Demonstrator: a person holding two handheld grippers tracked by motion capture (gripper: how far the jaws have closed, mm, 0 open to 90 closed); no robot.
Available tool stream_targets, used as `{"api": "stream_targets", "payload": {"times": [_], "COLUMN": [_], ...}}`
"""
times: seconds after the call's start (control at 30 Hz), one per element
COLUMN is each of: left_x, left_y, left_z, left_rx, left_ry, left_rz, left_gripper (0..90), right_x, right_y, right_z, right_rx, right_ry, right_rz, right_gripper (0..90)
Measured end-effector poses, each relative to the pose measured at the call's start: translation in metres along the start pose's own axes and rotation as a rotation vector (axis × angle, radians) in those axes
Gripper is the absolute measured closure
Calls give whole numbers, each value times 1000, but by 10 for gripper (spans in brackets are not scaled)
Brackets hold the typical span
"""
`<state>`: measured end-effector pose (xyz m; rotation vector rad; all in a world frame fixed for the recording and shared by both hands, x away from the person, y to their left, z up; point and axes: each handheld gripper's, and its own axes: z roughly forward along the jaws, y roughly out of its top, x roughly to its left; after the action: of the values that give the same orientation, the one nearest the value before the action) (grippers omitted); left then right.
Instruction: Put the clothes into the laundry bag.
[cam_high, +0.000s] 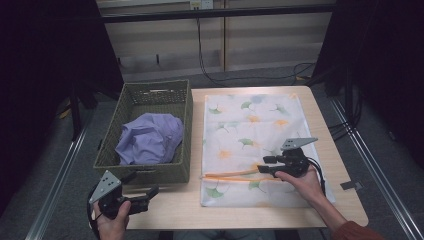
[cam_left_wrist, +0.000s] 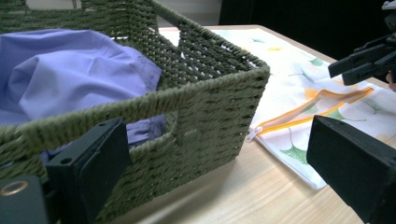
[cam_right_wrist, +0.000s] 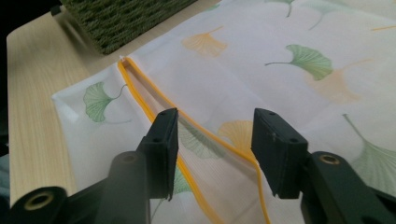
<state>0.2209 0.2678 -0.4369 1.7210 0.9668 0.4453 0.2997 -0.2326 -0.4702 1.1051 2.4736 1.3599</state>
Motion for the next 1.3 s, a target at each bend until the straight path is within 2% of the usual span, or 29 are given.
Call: {"api": "stream_targets", "payload": {"times": [0.13, 0.27, 0.4, 0.47, 0.5, 0.67, 0.7, 0.73, 0.83, 0.87, 0.97, 1.03, 1.1, 1.13, 1.3], "left_x": [-2, -3, -2, -2, -3, -3, -3, -4, -4, -4, -4, -4, -3, -3, -2], "left_y": [-1, -2, -2, -2, -2, -1, -1, -1, -1, -1, -1, -1, -1, 0, 0], "left_z": [-5, -7, -8, -8, -7, -6, -6, -5, -4, -3, -3, -3, -3, -3, 0], "left_rx": [0, -8, -10, -1, -8, 2, 3, 0, 7, 6, 9, 4, 8, 6, 8], "left_ry": [11, 17, 21, 18, 16, 9, 7, 2, 2, 0, 0, -4, -2, -3, -9], "left_rz": [6, -3, -7, 4, -2, 17, 19, 10, 18, 15, 15, 11, 20, 15, 13], "left_gripper": [59, 59, 59, 59, 59, 59, 59, 59, 59, 59, 59, 59, 59, 59, 59], "right_x": [-3, -6, -9, -10, -9, -5, -4, -4, -5, -5, -5, -5, -6, -6, -7], "right_y": [1, -3, -7, -8, -9, -12, -12, -12, -14, -14, -15, -16, -17, -17, -18], "right_z": [13, 15, 17, 20, 21, 26, 26, 26, 25, 25, 24, 24, 24, 24, 24], "right_rx": [59, 87, 122, 140, 150, 188, 194, 191, 183, 185, 184, 176, 161, 162, 157], "right_ry": [-13, -20, -63, -67, -75, -87, -103, -105, -109, -121, -129, -134, -122, -134, -144], "right_rz": [-37, -58, -74, -78, -88, -118, -112, -114, -121, -141, -145, -164, -168, -172, -151], "right_gripper": [553, 569, 573, 585, 584, 612, 624, 646, 720, 762, 771, 773, 784, 796, 851]}}
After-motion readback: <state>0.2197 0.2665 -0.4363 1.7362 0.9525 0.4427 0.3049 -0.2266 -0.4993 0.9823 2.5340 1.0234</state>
